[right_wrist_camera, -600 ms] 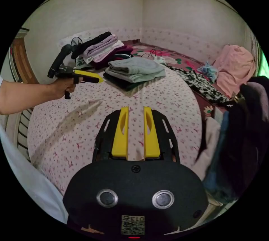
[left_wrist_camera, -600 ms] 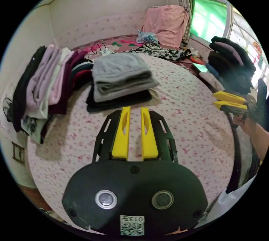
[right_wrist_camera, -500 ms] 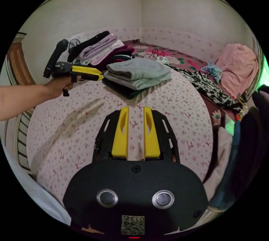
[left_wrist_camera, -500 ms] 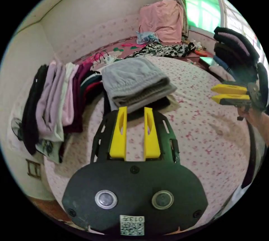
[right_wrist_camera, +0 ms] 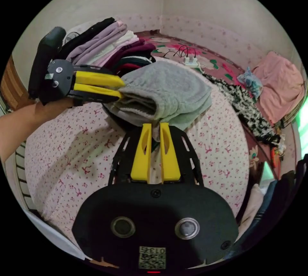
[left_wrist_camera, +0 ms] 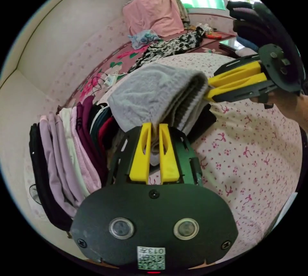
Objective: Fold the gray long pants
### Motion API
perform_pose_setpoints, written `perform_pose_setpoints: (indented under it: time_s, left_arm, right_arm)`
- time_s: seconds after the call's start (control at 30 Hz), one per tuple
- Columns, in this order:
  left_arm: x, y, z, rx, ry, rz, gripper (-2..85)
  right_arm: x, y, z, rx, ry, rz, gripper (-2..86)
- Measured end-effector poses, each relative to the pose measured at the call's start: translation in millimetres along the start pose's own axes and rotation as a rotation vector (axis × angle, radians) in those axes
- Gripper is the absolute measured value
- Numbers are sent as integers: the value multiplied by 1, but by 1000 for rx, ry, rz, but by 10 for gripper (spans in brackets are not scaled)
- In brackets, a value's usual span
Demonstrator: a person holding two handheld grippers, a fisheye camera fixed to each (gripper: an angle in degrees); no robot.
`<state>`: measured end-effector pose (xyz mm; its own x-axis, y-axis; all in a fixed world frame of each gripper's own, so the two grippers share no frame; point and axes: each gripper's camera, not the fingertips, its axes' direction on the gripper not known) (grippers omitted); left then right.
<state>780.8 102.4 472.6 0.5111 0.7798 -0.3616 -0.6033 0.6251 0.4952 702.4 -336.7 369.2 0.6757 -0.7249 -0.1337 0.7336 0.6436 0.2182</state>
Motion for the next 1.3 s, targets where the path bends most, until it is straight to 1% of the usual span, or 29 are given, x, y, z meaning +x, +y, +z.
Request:
perform_pose_setpoints:
  time_s: [0.03, 0.1, 0.17, 0.2, 0.27, 0.3, 0.37, 0.4, 0.43, 0.5, 0.57, 0.63, 0.67, 0.7, 0.73, 0.77, 0.8, 0.83, 0.87, 0.9, 0.97, 1.0, 1.03, 1.07, 1.1, 1.17, 1.23, 1.3]
  left_arm:
    - [-11, -1, -17, 2, 0, -15, 34]
    - [-36, 5, -52, 72, 70, -81, 27]
    - [-80, 28, -113, 229, 225, -213, 22]
    - [-91, 35, -129, 270, 256, -241, 21]
    - [-126, 69, -201, 438, 390, -308, 18]
    - [-132, 78, -219, 479, 424, -312, 18]
    - [-154, 125, -290, 625, 577, -301, 17]
    - [-157, 138, -306, 655, 616, -293, 17]
    - [-161, 165, -335, 701, 675, -264, 16]
    - [-162, 206, -371, 733, 724, -245, 16]
    - [-157, 260, -399, 702, 807, -279, 16]
    - [-147, 301, -409, 651, 857, -329, 15]
    - [-139, 327, -409, 596, 885, -394, 15]
    - [-136, 340, -408, 565, 896, -431, 15]
    - [-129, 367, -404, 517, 899, -512, 15]
    - [-124, 393, -398, 478, 902, -626, 15]
    - [-123, 406, -395, 465, 906, -681, 15]
    - [-120, 431, -392, 459, 885, -776, 15]
    - [-117, 451, -390, 418, 838, -870, 15]
    - [-115, 456, -389, 381, 815, -893, 15]
    - [-98, 457, -386, 125, 688, -900, 18]
    - [-93, 453, -387, 73, 652, -872, 19]
    - [-81, 444, -390, 2, 594, -792, 21]
    - [-74, 438, -400, -10, 553, -767, 24]
    - [-73, 437, -407, 8, 544, -769, 26]
    - [-74, 436, -427, 74, 557, -807, 35]
    - [-75, 436, -432, 59, 574, -837, 50]
    - [-76, 434, -436, 22, 561, -846, 78]
  right_arm:
    - [-6, -3, -4, 11, 21, -3, 44]
    - [-22, -16, -26, 72, 78, 33, 38]
    - [-30, -23, -54, 157, 74, 68, 35]
    - [-39, -24, -76, 221, 72, 74, 33]
    - [-57, -20, -112, 317, 59, 56, 31]
    - [-71, -11, -136, 390, 39, 36, 31]
    - [-94, 10, -171, 505, -23, -6, 31]
    - [-111, 28, -192, 577, -68, -51, 31]
    - [-118, 38, -201, 608, -95, -68, 31]
    - [-144, 77, -224, 682, -244, -99, 31]
    - [-162, 105, -228, 680, -340, -73, 30]
    - [-181, 132, -220, 630, -435, -30, 30]
    - [-195, 150, -210, 565, -469, -4, 30]
    - [-207, 168, -196, 482, -477, 53, 30]
    - [-213, 177, -187, 430, -475, 89, 29]
    - [-222, 198, -168, 339, -471, 172, 29]
    - [-228, 222, -152, 293, -480, 270, 29]
    - [-231, 234, -144, 268, -466, 316, 29]
    - [-237, 255, -130, 184, -393, 397, 30]
    - [-244, 270, -116, 44, -309, 457, 32]
    - [-257, 290, -96, -142, -241, 486, 37]
    - [-269, 300, -89, -181, -244, 488, 44]
    - [-276, 304, -88, -185, -240, 483, 47]
    - [-289, 311, -88, -201, -185, 477, 57]
    - [-302, 316, -92, -199, -121, 475, 66]
    - [-316, 324, -100, -169, -62, 506, 76]
    - [-329, 330, -108, -133, -30, 524, 84]
    - [-350, 332, -122, -26, -16, 515, 94]
